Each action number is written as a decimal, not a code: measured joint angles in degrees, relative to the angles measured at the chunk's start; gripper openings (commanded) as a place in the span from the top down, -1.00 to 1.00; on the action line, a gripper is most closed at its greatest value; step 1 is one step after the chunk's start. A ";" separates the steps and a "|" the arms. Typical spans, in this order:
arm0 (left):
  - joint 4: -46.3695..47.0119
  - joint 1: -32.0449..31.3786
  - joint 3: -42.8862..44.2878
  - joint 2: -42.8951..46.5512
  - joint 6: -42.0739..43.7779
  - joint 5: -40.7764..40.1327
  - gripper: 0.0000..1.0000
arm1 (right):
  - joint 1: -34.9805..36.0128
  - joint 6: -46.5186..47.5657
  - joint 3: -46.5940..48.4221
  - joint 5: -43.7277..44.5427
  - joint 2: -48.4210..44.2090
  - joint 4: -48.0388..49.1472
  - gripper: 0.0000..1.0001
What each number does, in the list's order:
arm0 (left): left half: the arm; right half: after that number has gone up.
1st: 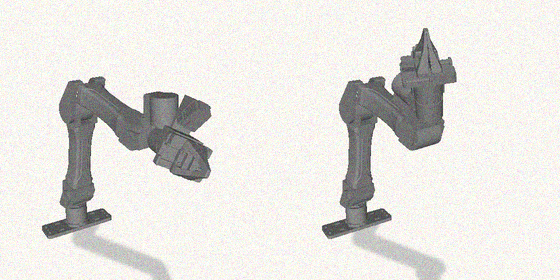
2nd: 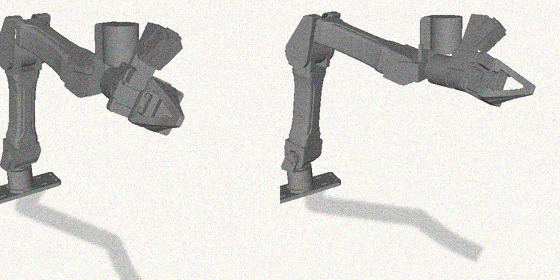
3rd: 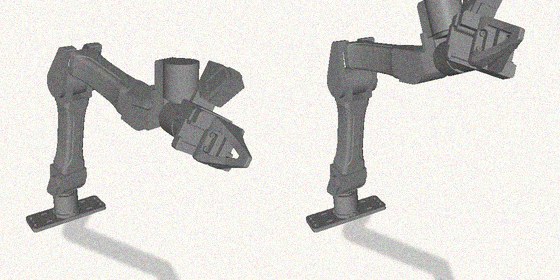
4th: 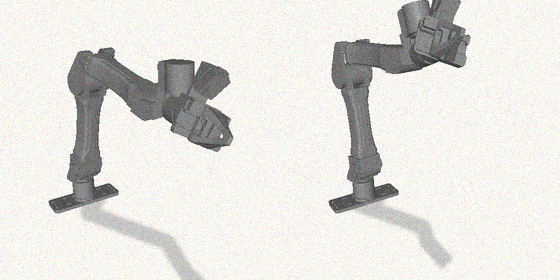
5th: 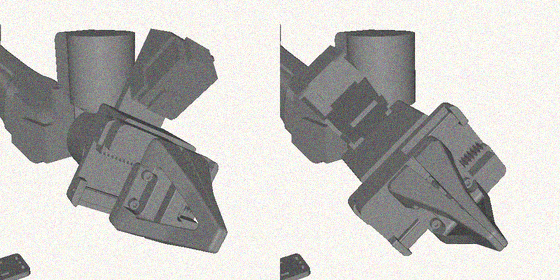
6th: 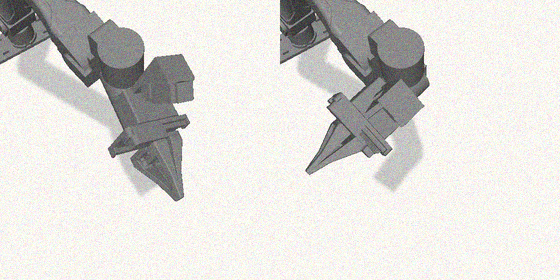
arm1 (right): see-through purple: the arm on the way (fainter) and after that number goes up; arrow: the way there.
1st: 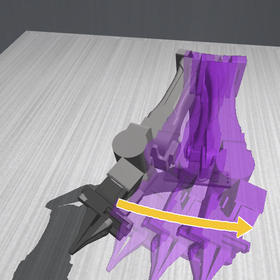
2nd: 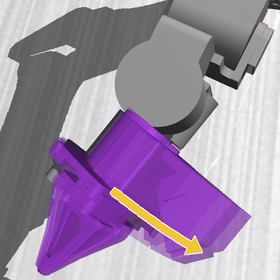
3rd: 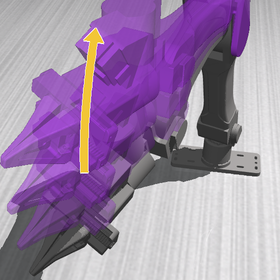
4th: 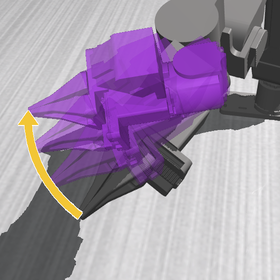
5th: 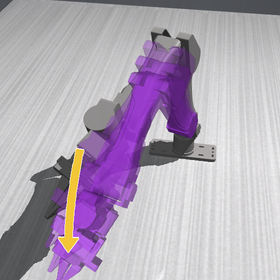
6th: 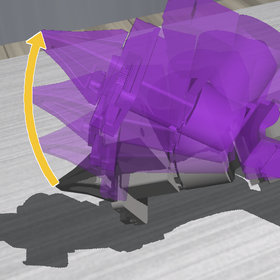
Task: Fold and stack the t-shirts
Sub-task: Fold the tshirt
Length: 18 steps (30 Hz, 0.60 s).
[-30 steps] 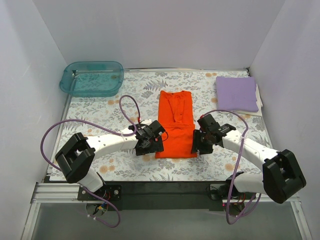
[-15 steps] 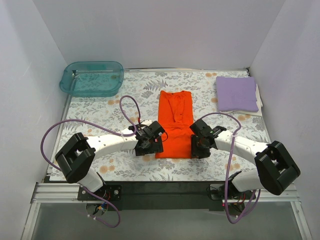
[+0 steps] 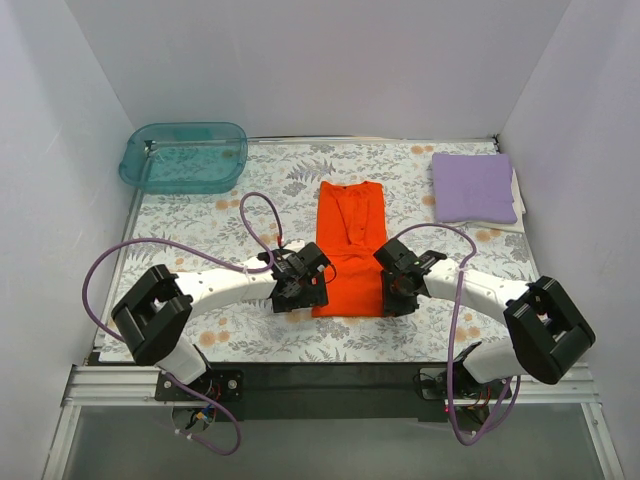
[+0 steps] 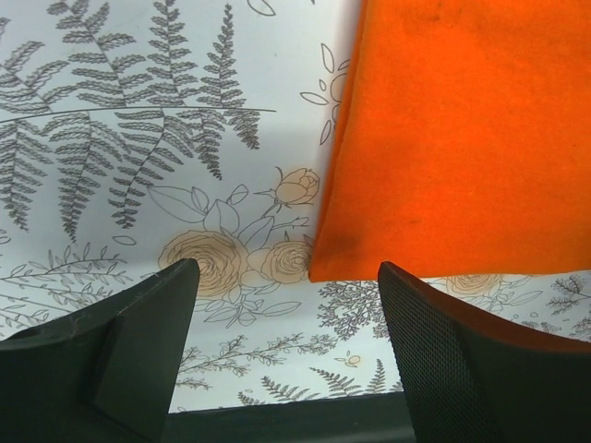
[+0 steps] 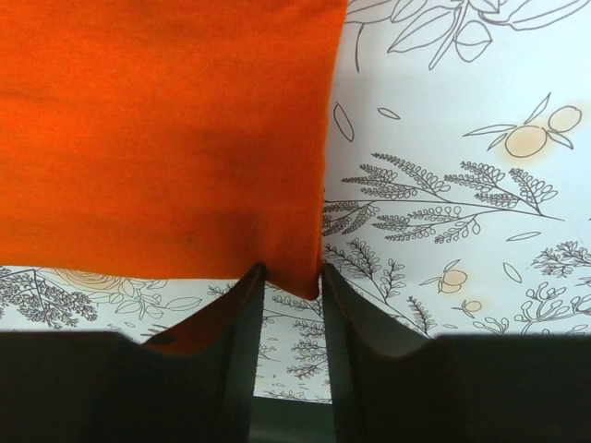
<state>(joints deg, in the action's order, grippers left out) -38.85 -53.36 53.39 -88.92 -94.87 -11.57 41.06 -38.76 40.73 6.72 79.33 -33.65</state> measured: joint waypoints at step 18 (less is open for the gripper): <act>2.73 -0.02 1.22 -4.74 0.11 2.60 -0.21 | -0.07 2.75 0.63 -2.62 1.77 1.42 0.97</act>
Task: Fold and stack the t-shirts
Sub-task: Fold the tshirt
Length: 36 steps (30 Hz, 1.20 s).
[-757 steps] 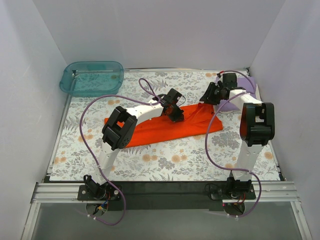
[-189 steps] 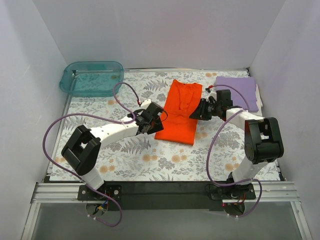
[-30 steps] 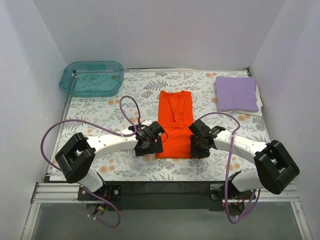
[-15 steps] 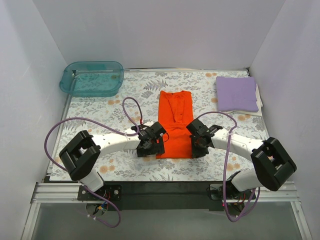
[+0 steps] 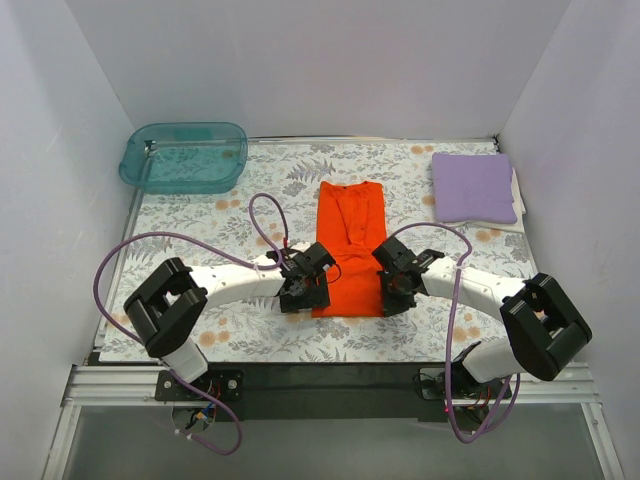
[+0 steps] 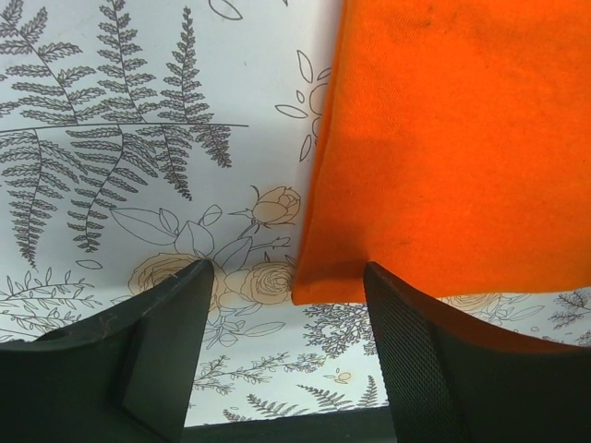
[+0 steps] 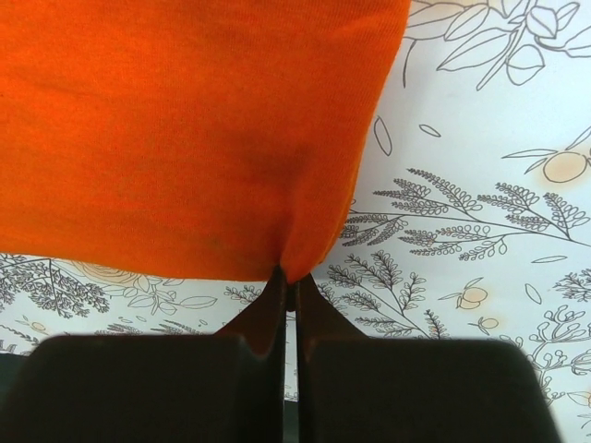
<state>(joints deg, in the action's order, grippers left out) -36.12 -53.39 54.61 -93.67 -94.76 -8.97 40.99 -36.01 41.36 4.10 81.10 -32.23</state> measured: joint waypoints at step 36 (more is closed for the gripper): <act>-3.67 -5.05 5.88 -6.21 -2.51 -1.68 0.86 | 0.02 1.14 -1.62 -2.36 -1.79 3.15 0.97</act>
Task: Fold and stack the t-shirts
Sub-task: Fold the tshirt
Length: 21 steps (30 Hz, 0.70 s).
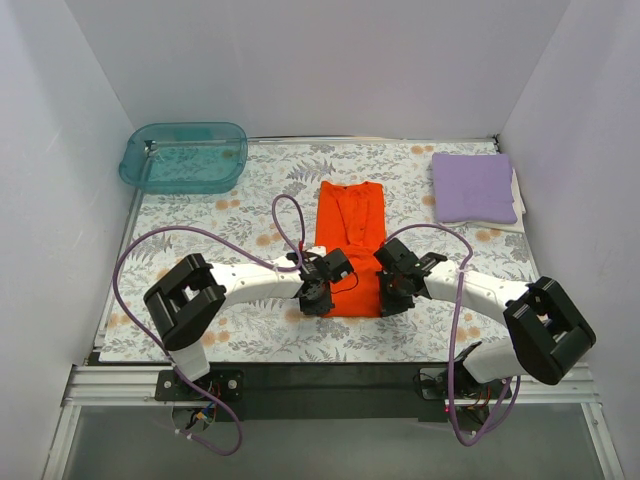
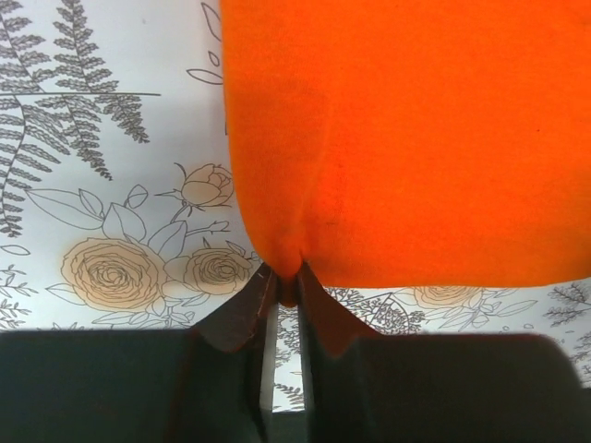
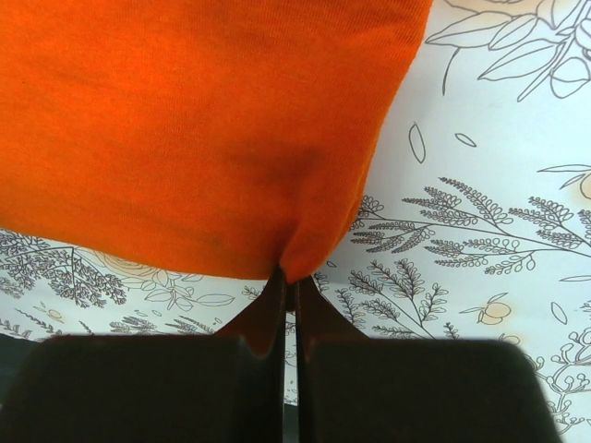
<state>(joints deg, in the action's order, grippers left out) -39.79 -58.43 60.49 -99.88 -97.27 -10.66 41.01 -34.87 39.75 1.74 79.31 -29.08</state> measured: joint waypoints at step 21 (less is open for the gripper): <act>-15.43 -3.80 0.57 8.61 5.77 10.60 1.00 | 2.34 5.77 0.04 -13.53 -8.15 -14.27 0.97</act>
<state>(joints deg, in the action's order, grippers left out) -55.22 -62.24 61.06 -91.26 -91.50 -0.05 43.35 -29.10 39.79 -11.79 71.16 -43.35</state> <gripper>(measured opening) 0.040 0.013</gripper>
